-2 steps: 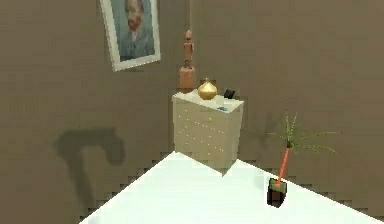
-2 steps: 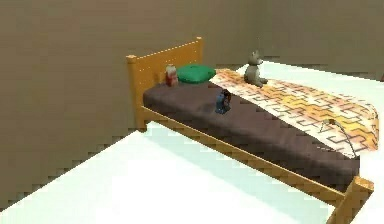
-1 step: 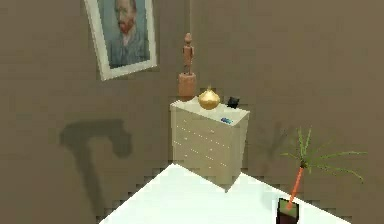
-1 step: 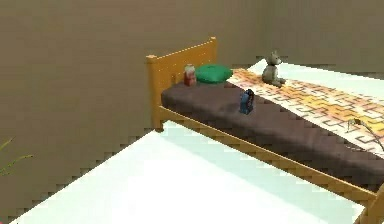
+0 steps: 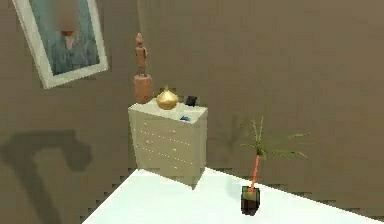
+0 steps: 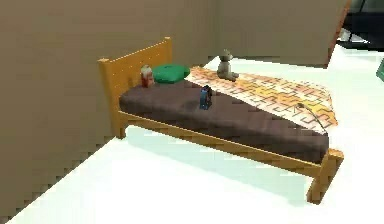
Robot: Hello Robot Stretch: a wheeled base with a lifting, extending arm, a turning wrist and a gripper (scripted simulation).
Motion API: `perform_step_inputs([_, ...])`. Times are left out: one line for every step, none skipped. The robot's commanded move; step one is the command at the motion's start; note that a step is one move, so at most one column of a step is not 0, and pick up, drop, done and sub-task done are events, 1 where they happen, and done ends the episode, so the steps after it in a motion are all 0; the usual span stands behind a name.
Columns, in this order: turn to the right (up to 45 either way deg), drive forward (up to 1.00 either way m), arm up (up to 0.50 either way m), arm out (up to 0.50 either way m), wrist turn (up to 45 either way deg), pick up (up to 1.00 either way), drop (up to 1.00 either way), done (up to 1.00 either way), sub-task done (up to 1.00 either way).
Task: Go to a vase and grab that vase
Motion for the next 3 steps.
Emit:
perform_step_inputs([0.0, 0.45, 0.00, 0.00, 0.0, 0.00, 0.00, 0.00, 0.00])
perform_step_inputs([-45.0, 0.00, 0.00, 0.00, 0.0, 0.00, 0.00, 0.00, 0.00])
perform_step_inputs([-45.0, 0.00, 0.00, 0.00, 0.0, 0.00, 0.00, 0.00, 0.00])
